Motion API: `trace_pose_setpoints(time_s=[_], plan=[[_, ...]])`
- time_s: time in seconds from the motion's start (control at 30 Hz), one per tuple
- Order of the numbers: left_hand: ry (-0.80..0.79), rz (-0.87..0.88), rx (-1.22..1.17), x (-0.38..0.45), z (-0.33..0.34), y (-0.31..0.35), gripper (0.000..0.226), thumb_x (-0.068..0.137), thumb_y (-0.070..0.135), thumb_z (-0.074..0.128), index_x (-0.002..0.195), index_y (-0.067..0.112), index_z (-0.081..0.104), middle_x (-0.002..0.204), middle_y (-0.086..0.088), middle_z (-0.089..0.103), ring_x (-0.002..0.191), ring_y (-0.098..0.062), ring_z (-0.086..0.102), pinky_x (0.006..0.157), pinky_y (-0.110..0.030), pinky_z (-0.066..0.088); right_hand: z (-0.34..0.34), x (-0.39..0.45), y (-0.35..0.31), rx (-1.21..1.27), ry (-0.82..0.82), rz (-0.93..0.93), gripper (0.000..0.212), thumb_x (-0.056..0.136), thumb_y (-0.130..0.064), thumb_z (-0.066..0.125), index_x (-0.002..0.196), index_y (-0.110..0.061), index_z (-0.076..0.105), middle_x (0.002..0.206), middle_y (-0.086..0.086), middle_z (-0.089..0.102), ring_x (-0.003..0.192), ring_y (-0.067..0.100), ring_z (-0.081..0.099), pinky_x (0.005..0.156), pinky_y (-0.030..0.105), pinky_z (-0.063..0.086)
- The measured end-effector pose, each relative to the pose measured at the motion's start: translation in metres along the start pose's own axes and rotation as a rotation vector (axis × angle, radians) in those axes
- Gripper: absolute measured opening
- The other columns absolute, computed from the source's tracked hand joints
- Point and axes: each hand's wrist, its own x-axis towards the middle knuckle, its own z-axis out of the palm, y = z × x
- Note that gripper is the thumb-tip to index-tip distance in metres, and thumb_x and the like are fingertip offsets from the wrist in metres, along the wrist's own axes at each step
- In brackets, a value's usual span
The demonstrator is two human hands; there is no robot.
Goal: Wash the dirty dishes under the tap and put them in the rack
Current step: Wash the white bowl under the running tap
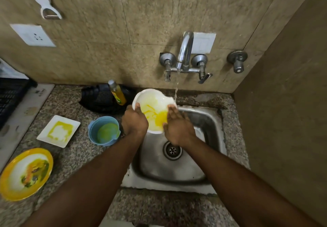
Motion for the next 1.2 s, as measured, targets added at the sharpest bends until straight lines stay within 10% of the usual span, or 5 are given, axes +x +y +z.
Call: trace_pose_setpoints(time_s=[0.17, 0.3, 0.63, 0.87, 1.2], plan=[[-0.066, 0.038, 0.009, -0.006, 0.005, 0.010, 0.034, 0.106, 0.029, 0.048, 0.122, 0.001, 0.059, 0.124, -0.026, 0.065, 0.116, -0.047, 0.059, 0.092, -0.046, 0.047, -0.011, 0.025, 0.013, 0.150, 0.098, 0.049, 0.088, 0.087, -0.006, 0.045, 0.159, 0.001, -0.006, 0.165, 0.019, -0.024, 0.156, 0.035, -0.006, 0.121, 0.045, 0.025], [-0.105, 0.089, 0.036, -0.010, 0.008, 0.001, 0.035, 0.105, 0.027, 0.051, 0.125, 0.000, 0.061, 0.124, -0.027, 0.066, 0.116, -0.048, 0.059, 0.093, -0.046, 0.046, -0.031, 0.050, 0.032, 0.360, 0.066, 0.301, 0.050, 0.097, -0.021, 0.057, 0.143, -0.003, 0.049, 0.140, 0.024, 0.056, 0.119, 0.039, 0.060, 0.090, 0.040, 0.051], [-0.096, 0.053, 0.045, 0.003, -0.005, -0.002, 0.036, 0.102, 0.032, 0.053, 0.120, 0.005, 0.067, 0.120, -0.024, 0.068, 0.113, -0.047, 0.061, 0.092, -0.047, 0.049, -0.012, 0.029, 0.039, 1.060, -0.158, 0.278, 0.070, 0.085, 0.000, 0.067, 0.145, -0.024, 0.041, 0.128, 0.014, 0.060, 0.109, 0.032, 0.063, 0.081, 0.052, 0.061], [-0.044, 0.097, 0.007, -0.017, 0.004, 0.014, 0.035, 0.105, 0.030, 0.051, 0.120, 0.001, 0.064, 0.117, -0.024, 0.068, 0.110, -0.048, 0.061, 0.088, -0.047, 0.048, -0.017, 0.038, 0.022, 0.719, 0.298, 0.441, 0.038, 0.104, -0.036, 0.051, 0.133, -0.013, 0.060, 0.121, 0.022, 0.067, 0.116, 0.040, 0.058, 0.091, 0.038, 0.046], [0.075, 0.009, -0.057, -0.017, -0.002, 0.017, 0.036, 0.108, 0.030, 0.046, 0.123, 0.001, 0.060, 0.121, -0.026, 0.067, 0.111, -0.049, 0.060, 0.086, -0.048, 0.045, -0.001, 0.011, 0.005, 1.471, 0.025, 0.428, 0.073, 0.080, 0.010, 0.048, 0.142, -0.027, 0.038, 0.126, 0.005, 0.062, 0.109, 0.026, 0.062, 0.091, 0.058, 0.057]])
